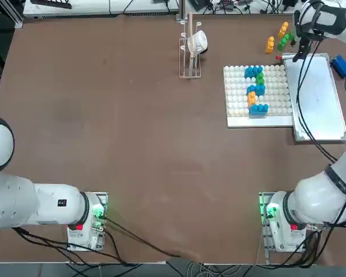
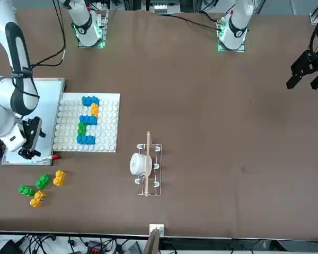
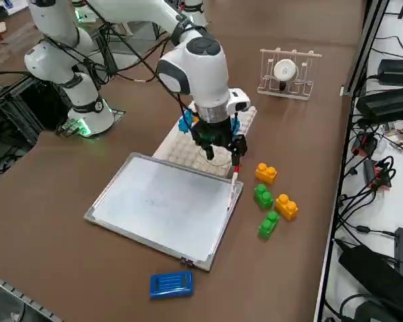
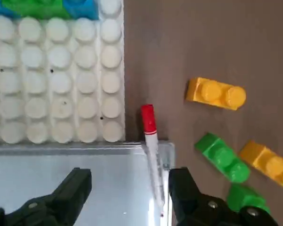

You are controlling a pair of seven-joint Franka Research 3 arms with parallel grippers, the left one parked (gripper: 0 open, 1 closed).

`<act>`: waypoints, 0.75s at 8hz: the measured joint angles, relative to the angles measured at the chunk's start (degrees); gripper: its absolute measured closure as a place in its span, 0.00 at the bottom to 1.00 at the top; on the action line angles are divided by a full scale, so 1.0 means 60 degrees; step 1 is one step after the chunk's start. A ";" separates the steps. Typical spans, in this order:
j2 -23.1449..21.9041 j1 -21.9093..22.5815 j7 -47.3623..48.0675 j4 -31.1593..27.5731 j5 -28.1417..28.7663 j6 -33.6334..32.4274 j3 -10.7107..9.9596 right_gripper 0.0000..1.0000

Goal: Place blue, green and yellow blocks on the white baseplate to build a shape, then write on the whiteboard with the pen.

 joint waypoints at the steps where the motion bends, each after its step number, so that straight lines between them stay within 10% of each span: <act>1: 0.0337 -0.0048 -0.0368 0.0287 0.0129 0.0002 0.0003 0.00; 6: 0.1177 -0.0230 -0.0874 0.0527 0.0457 0.0555 0.0079 0.00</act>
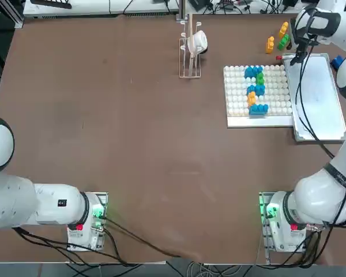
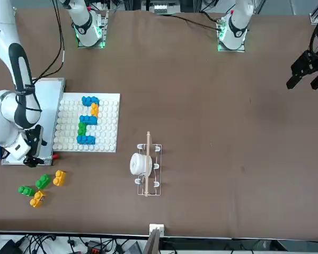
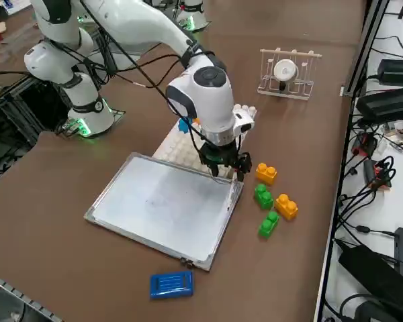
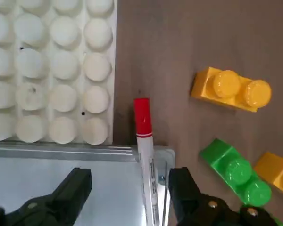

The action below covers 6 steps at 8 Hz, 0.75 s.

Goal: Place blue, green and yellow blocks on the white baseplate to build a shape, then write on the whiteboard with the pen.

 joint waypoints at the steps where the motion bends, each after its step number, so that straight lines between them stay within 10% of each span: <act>1: 0.0045 0.0000 -0.0177 0.0003 0.0131 0.0051 0.0008 0.00; 6: 0.0306 -0.0020 -0.0787 0.0093 0.0361 0.0342 0.0009 0.00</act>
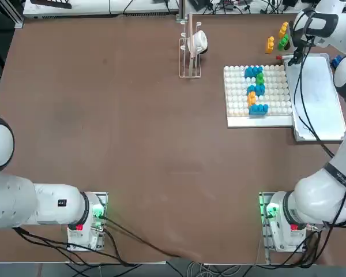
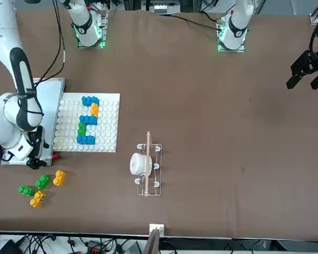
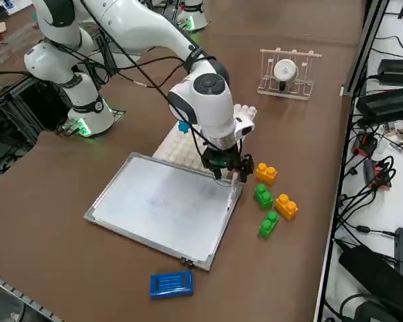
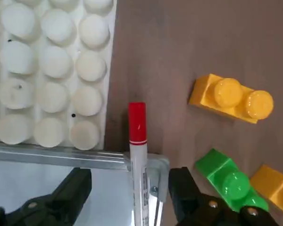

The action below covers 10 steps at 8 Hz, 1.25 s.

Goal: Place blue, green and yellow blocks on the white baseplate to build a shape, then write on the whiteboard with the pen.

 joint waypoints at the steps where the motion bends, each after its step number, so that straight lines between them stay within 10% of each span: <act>1: 0.0091 -0.0023 -0.0026 0.0033 0.0000 0.0019 0.0000 0.00; 7: 0.0305 -0.0070 -0.0423 0.0263 0.0005 0.0045 0.0015 0.33; 9: 0.0302 -0.0070 -0.0494 0.0381 0.0014 0.0068 0.0030 0.76; 10: 0.0303 -0.0073 -0.0542 0.0394 0.0015 0.0066 0.0038 0.83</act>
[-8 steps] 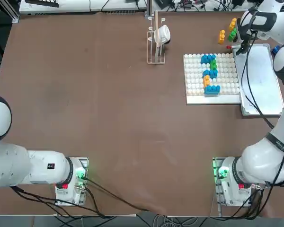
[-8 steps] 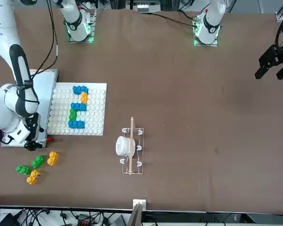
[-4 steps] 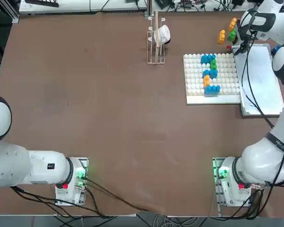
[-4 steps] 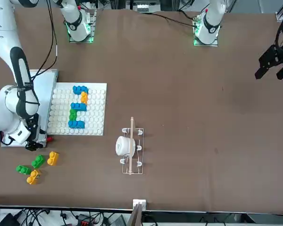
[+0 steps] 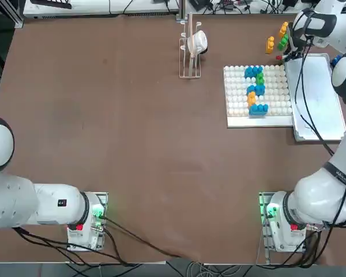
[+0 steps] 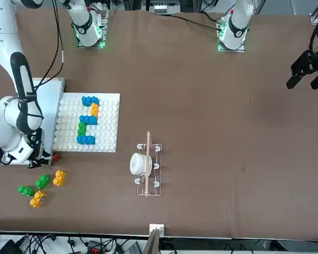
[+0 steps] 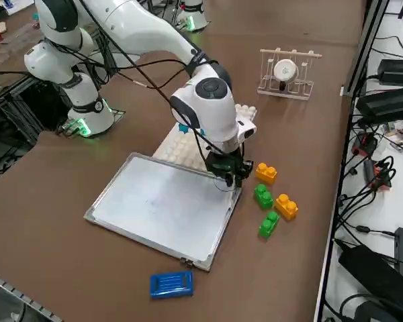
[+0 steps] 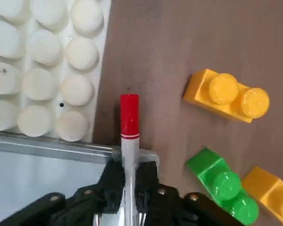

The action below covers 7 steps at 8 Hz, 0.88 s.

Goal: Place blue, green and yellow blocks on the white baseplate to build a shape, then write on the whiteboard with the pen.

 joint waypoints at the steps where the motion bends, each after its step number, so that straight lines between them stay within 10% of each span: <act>1: 0.0000 -0.0004 -0.0013 0.0000 0.0001 -0.0001 0.0005 0.83; 7: -0.0035 -0.0099 -0.0041 0.0011 0.0264 -0.0128 0.0027 0.83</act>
